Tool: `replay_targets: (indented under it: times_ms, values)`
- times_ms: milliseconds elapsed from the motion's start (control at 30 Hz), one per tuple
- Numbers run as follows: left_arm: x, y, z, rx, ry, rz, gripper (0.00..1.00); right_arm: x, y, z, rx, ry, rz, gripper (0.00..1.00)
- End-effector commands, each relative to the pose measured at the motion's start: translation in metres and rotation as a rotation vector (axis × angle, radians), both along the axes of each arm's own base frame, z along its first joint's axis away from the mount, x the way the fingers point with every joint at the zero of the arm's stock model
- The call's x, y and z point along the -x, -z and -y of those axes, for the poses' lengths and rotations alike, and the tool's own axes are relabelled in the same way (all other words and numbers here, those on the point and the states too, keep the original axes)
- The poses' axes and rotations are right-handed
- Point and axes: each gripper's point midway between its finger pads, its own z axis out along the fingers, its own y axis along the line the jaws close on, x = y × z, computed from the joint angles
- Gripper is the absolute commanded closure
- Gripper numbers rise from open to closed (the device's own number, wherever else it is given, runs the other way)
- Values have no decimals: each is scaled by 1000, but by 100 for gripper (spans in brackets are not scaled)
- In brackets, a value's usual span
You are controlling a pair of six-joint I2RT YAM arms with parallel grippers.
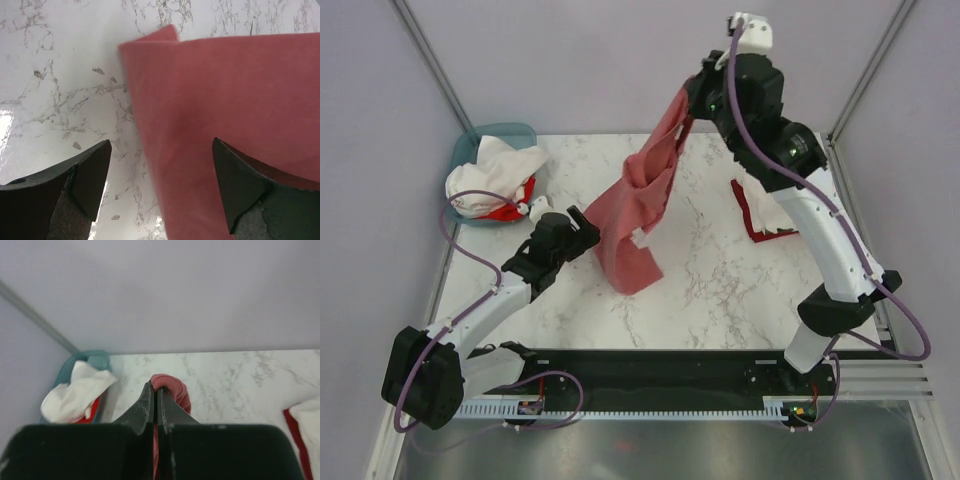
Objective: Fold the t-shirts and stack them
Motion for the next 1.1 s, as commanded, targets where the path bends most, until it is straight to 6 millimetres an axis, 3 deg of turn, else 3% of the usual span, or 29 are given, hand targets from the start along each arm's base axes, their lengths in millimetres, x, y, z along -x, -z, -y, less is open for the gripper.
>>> replay_targets:
  times_ms: [0,100,133,167,200,233,267,300,333,367,433,467,533,567,633,667,733,767,900,1067]
  values:
    - [-7,-20,7,7,35,77,10,-47,4,62,-73,198,-25,100]
    - [-7,-22,9,5,42,80,9,-82,73,86,27,283,-168,100]
    - [-8,-21,9,3,43,77,9,-88,90,87,51,291,-196,100]
    - [-8,-21,9,1,47,77,9,-95,118,89,94,299,-249,96]
    - [-8,-21,11,-2,53,75,9,-104,140,88,117,287,-288,83]
    - [-8,-20,11,-2,53,71,8,-106,153,88,133,284,-310,58]
    - [-9,-20,13,-3,61,68,8,-108,173,89,158,289,-348,18]
    - [-9,-19,14,-6,67,65,8,-105,179,89,166,280,-359,16]
    - [-9,-18,17,-10,86,62,8,-105,181,88,166,273,-355,15]
    - [-10,-19,20,-13,102,63,8,-100,200,89,185,266,-386,18]
    - [-9,-19,28,-23,135,58,9,-88,192,94,158,259,-356,20]
    - [-10,-20,31,-31,147,58,9,-79,218,98,181,260,-400,23]
    - [-7,-12,41,-55,188,30,9,-64,214,107,157,273,-374,25]
    - [-8,-14,46,-56,204,31,9,-54,243,113,188,282,-424,28]
    - [-6,-9,52,-71,226,9,10,-43,251,123,176,313,-417,29]
    - [-5,-7,53,-73,227,2,10,-34,278,132,215,338,-459,32]
    - [-5,-4,54,-73,232,-6,10,-28,294,140,208,371,-468,36]
    - [-5,-4,54,-75,235,-8,10,-20,316,145,233,381,-506,40]
    - [-1,3,59,-81,281,-31,10,-19,345,148,201,430,-535,41]
    - [17,28,76,-112,393,-122,10,-26,382,163,213,487,-576,41]
